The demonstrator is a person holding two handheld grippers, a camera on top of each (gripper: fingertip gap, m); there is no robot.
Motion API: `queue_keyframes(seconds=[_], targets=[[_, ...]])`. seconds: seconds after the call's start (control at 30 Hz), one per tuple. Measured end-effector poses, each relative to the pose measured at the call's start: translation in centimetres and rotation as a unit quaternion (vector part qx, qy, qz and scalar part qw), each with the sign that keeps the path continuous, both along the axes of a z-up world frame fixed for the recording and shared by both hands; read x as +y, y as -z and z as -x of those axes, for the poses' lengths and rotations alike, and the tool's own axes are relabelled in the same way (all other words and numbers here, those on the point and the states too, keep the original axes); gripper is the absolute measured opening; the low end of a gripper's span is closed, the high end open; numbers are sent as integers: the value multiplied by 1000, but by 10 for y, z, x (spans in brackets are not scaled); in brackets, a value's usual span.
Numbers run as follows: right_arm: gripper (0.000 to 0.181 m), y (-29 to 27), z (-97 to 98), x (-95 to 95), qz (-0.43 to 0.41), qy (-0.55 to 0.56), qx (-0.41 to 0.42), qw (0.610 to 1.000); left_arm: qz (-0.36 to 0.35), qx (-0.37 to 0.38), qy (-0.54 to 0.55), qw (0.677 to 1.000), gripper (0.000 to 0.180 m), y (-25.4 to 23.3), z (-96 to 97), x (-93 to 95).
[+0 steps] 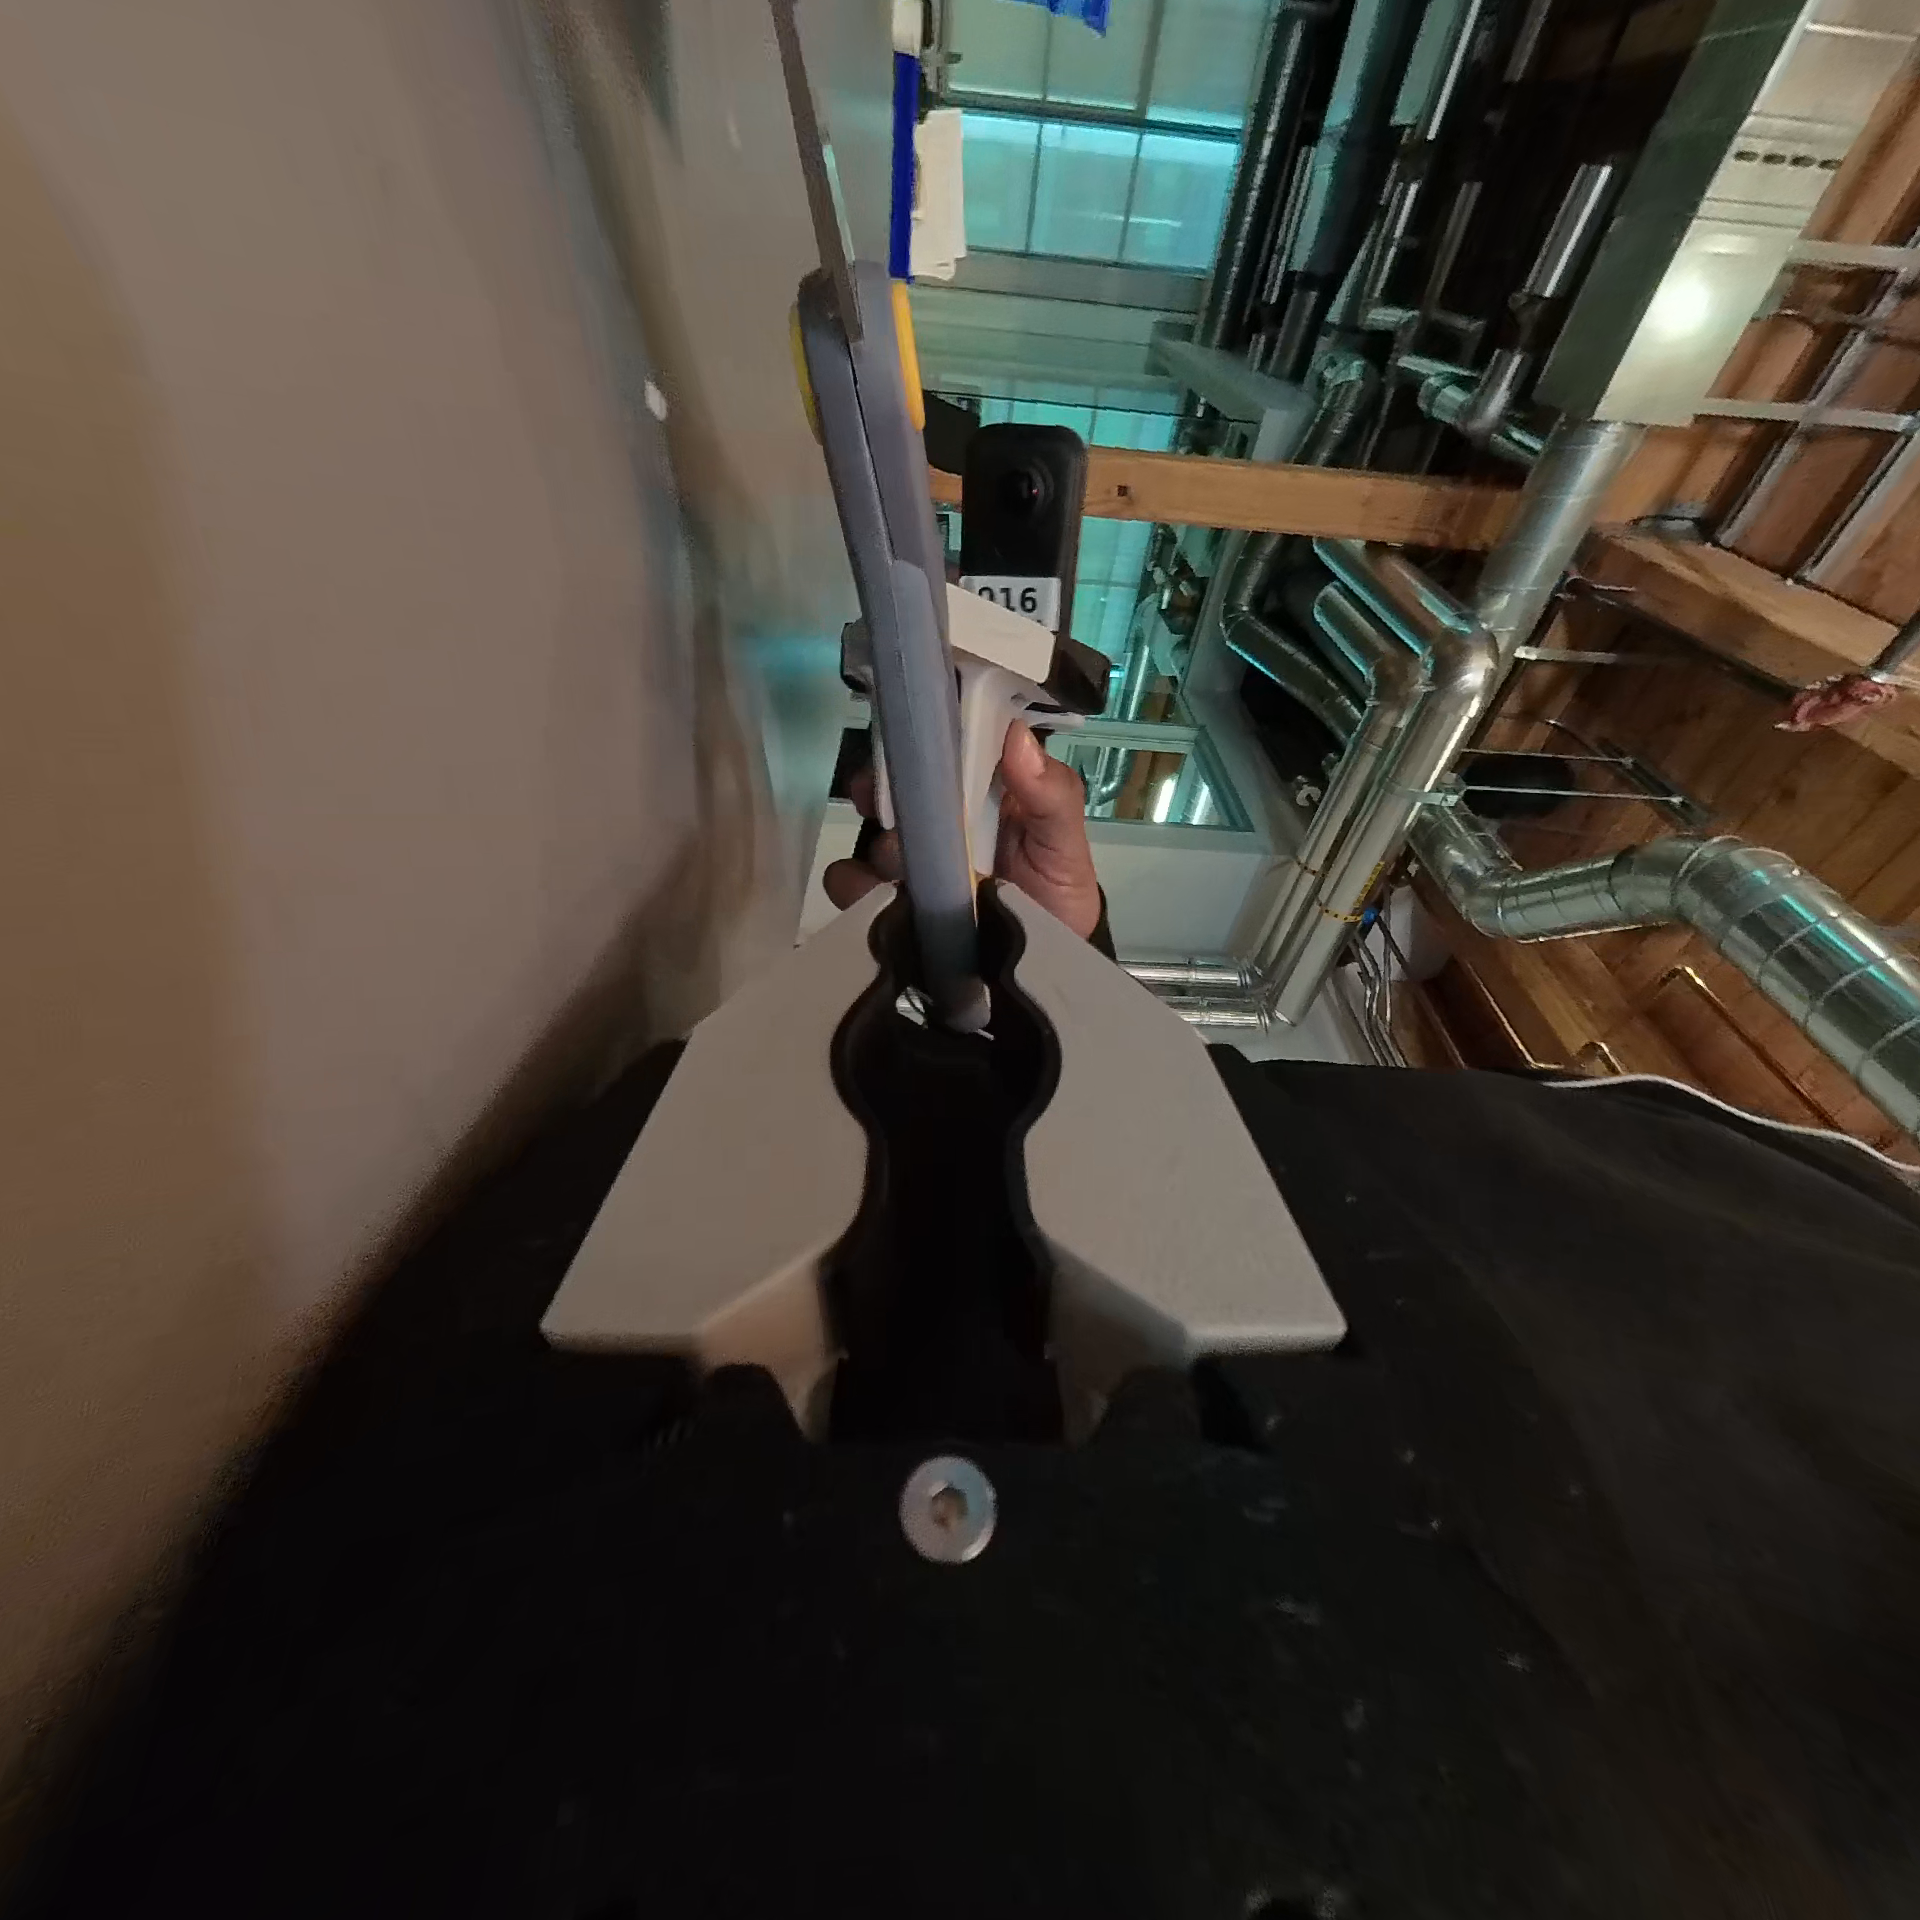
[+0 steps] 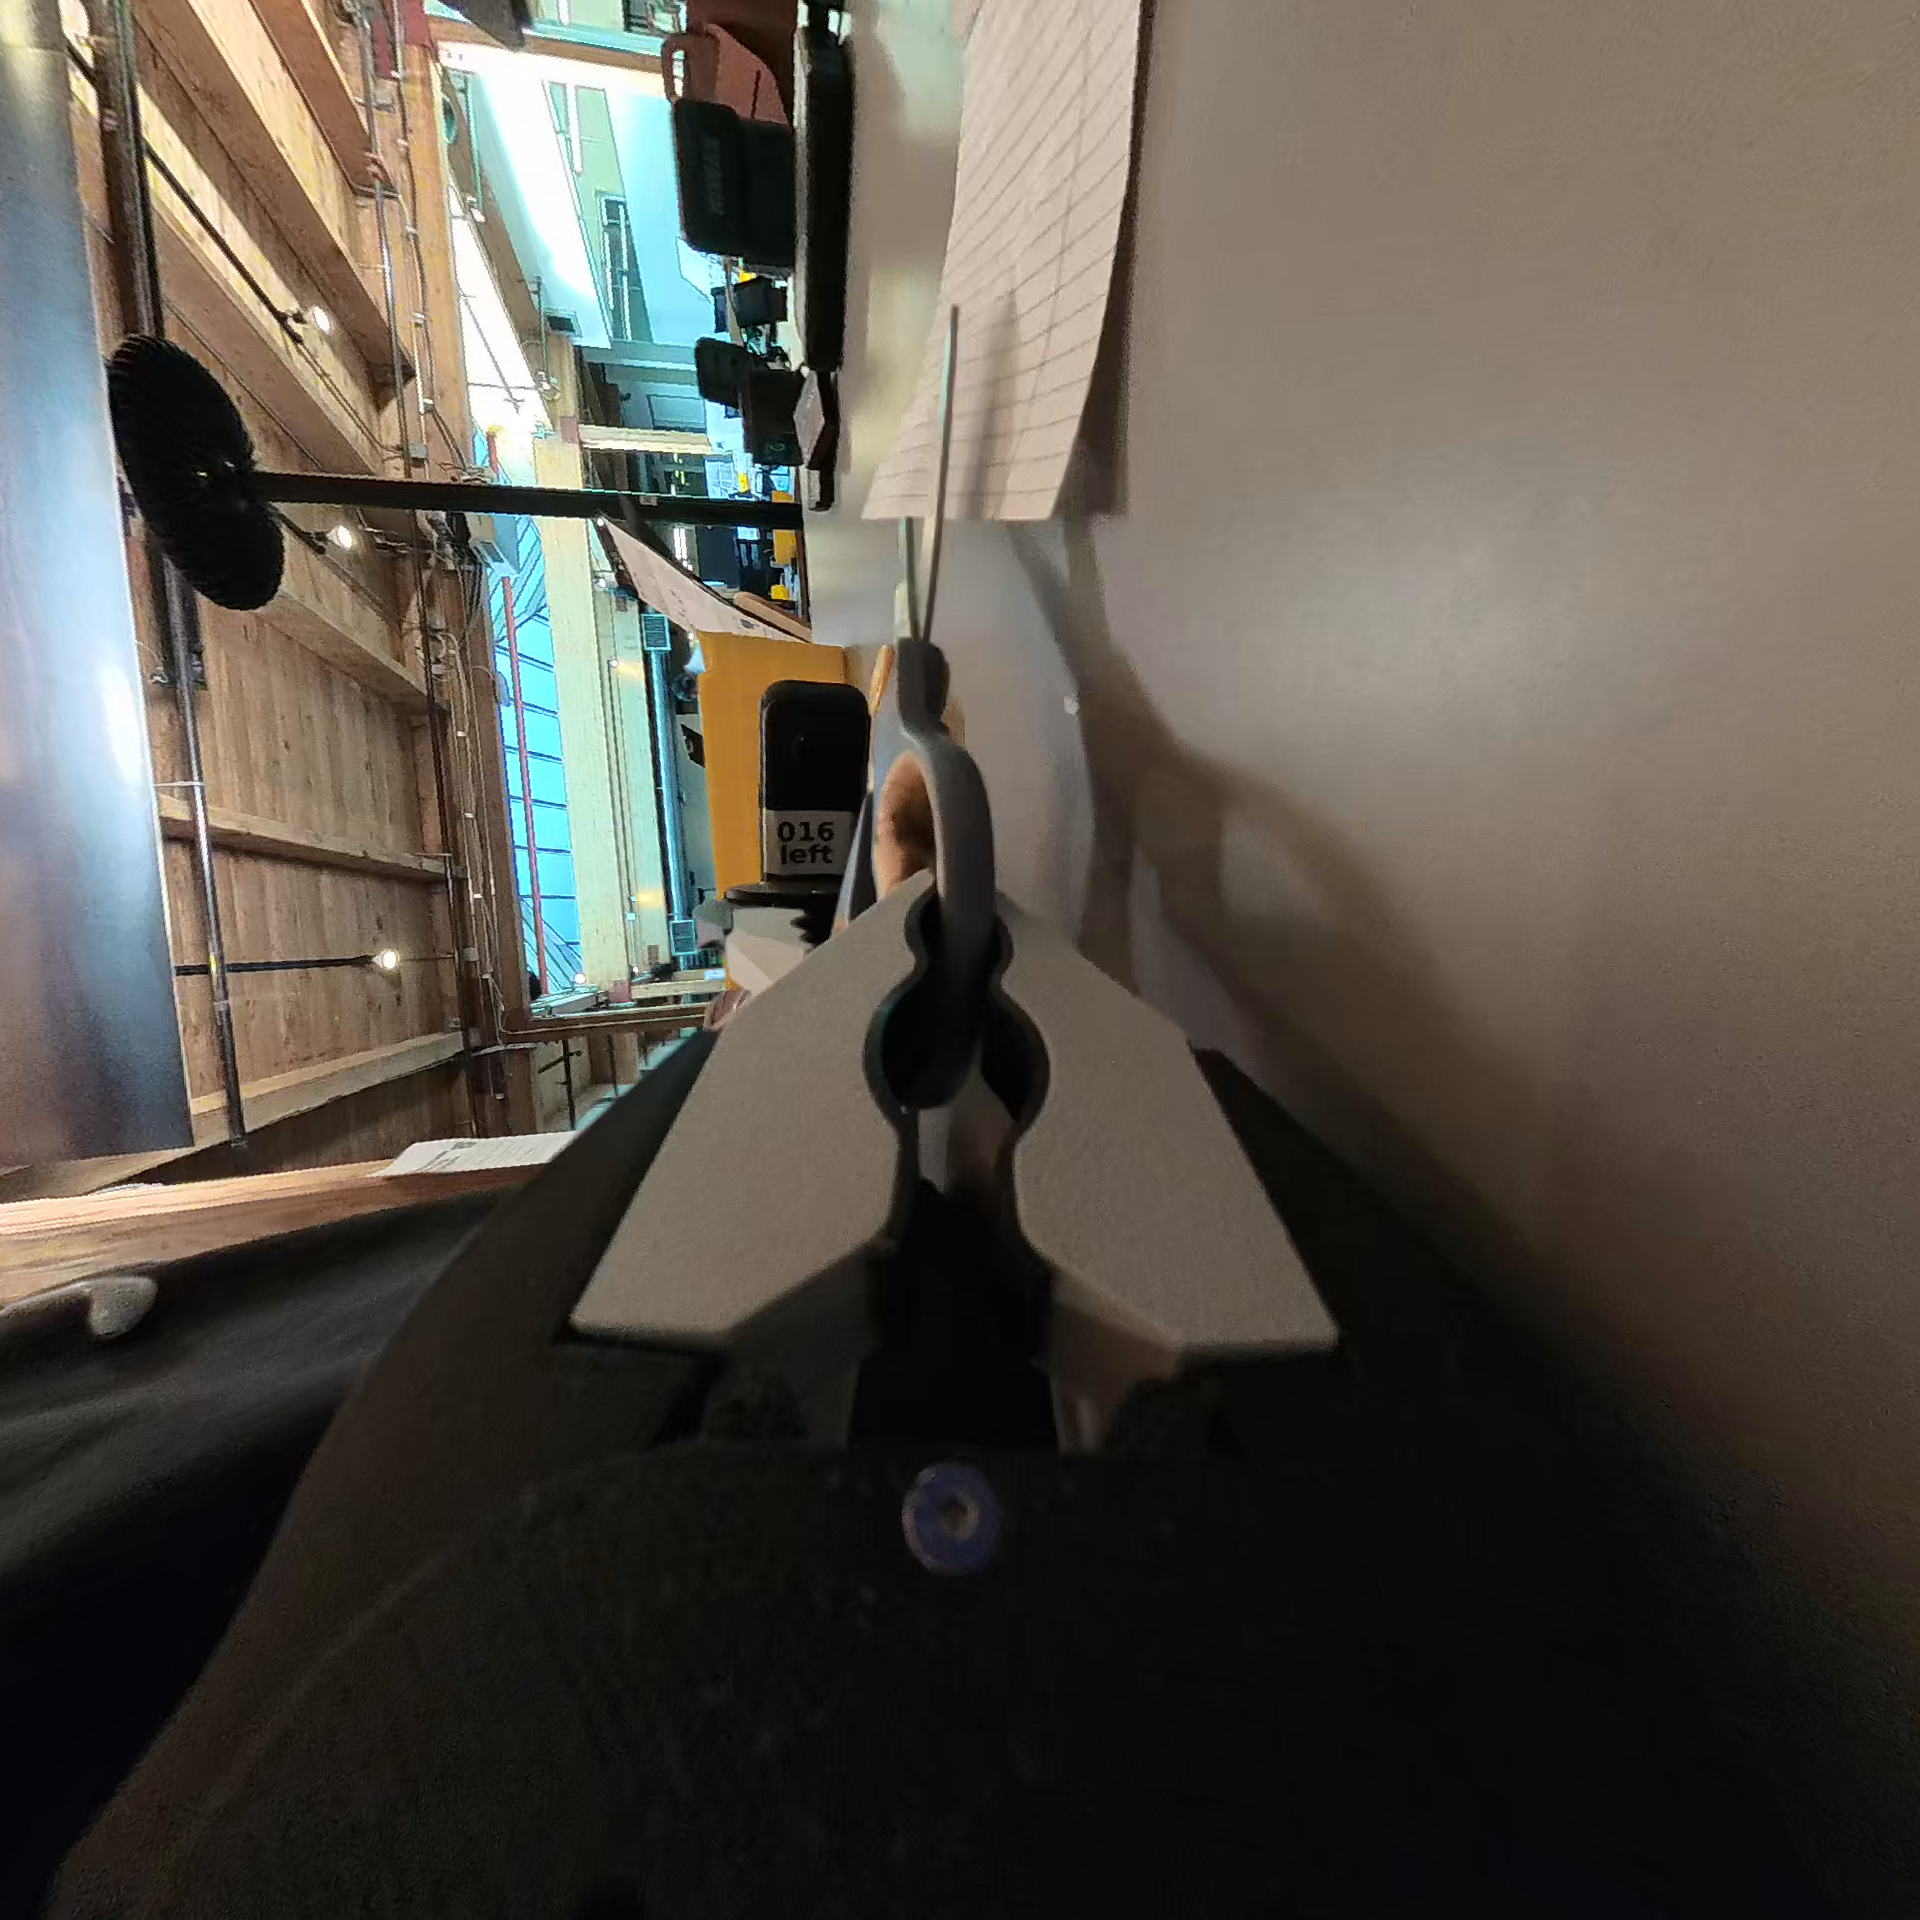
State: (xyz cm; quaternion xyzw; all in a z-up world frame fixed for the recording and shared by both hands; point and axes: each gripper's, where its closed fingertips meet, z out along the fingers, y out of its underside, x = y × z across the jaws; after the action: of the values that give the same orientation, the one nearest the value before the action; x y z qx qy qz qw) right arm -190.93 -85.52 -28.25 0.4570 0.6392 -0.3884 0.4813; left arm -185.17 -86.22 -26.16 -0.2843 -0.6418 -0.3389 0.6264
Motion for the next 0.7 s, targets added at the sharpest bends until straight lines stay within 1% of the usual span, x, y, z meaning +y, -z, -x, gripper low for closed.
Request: queue_keyframes(seconds=[0.1,0.23,0.33,0.5,0.63,0.67,0.7], targets=[[2,-5,-2,5,12,-1,-10,1000,-14,12,-4,1000,8,-8,-3,-5],[2,-5,-15,7,14,-20,-23,999,-2,10,-17,1000,9,-6,-8,-12],[2,-3,-21,3,8,-25,-16,1000,0,0,-33,999,10,-1,-6,-18],[2,-10,-23,-1,18,-32,0,999,5,10,-37,999,11,-5,-1,-19],[3,-14,-17,-4,21,-28,34,999,27,22,-39,999,10,-9,1,-20],[7,-15,-13,-5,15,-28,56,998,33,25,-44,998,10,-11,3,-20],[18,-17,-10,-5,9,-29,87,996,37,30,-51,998,10,-13,4,-22]])
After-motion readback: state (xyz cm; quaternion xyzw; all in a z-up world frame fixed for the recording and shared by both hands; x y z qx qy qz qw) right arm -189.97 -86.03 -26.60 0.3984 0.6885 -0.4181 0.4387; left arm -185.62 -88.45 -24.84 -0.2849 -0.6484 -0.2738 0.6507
